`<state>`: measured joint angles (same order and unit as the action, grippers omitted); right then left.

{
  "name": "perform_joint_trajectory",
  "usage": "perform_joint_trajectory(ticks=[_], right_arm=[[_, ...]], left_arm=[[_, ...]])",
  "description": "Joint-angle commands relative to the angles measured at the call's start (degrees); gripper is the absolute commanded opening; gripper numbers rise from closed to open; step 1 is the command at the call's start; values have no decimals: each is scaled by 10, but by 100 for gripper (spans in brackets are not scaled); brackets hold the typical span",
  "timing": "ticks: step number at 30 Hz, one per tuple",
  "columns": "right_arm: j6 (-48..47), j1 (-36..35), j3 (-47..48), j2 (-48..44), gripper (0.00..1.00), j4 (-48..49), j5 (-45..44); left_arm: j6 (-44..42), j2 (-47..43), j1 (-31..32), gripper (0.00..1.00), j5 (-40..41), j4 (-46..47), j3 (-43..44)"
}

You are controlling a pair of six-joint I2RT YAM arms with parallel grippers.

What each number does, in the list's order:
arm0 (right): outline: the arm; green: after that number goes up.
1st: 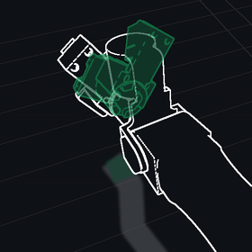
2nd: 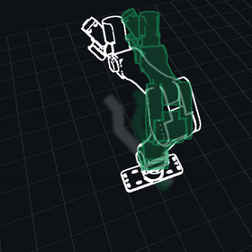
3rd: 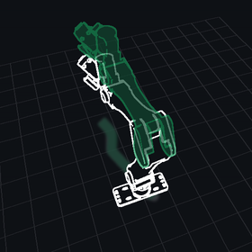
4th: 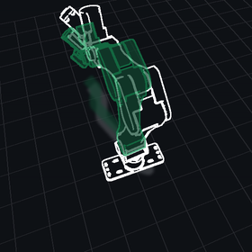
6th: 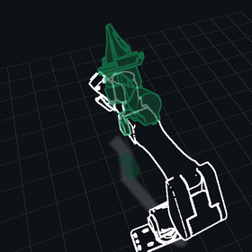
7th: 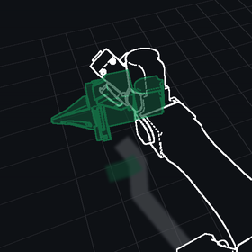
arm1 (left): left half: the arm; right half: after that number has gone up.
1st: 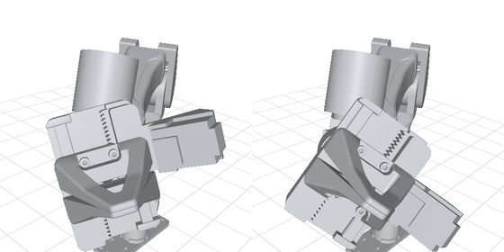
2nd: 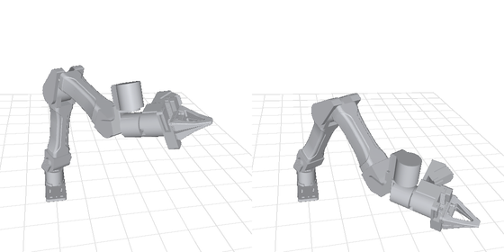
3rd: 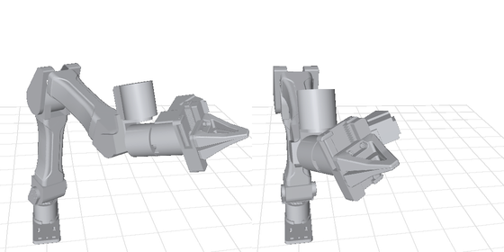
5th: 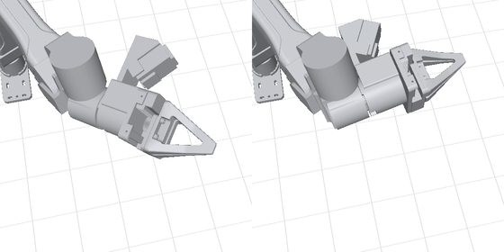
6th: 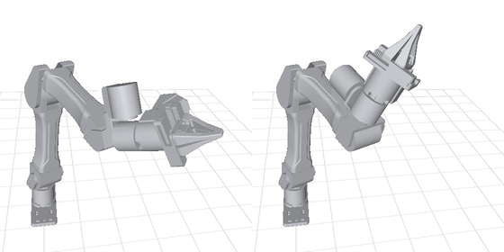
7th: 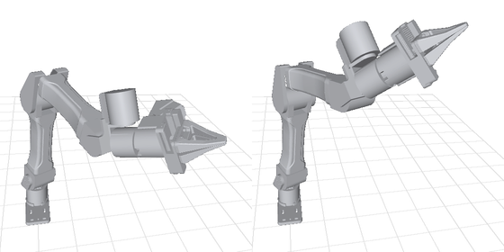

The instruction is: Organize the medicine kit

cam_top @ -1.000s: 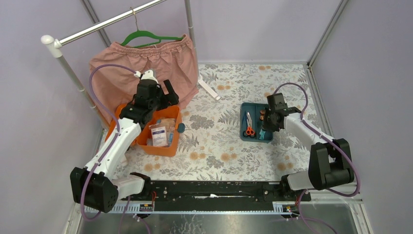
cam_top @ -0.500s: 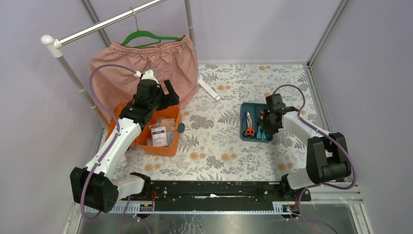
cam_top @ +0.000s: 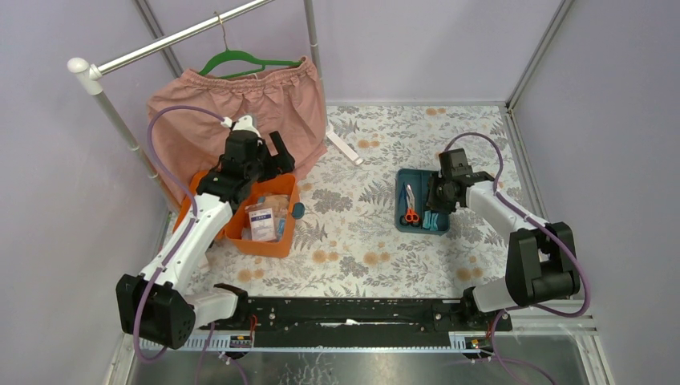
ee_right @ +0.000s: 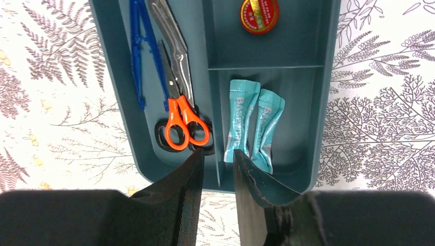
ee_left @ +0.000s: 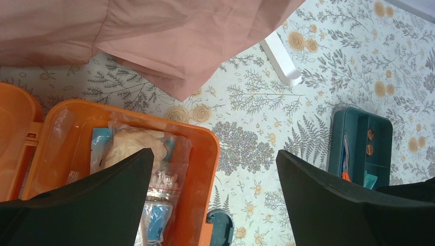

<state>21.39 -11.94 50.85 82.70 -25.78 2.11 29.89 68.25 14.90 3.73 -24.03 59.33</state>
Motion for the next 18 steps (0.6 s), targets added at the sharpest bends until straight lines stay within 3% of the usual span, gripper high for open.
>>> perform_joint_trajectory(ticks=[1,9,18], right_arm=[[-16,-1,34,-7,35,8,29],[-25,-1,29,3,38,23,31],[-24,-1,1,-18,38,43,37]], left_arm=[[14,-1,-2,98,-11,-32,19],[26,-4,33,98,-19,-73,-46],[1,117,110,86,112,-99,9]])
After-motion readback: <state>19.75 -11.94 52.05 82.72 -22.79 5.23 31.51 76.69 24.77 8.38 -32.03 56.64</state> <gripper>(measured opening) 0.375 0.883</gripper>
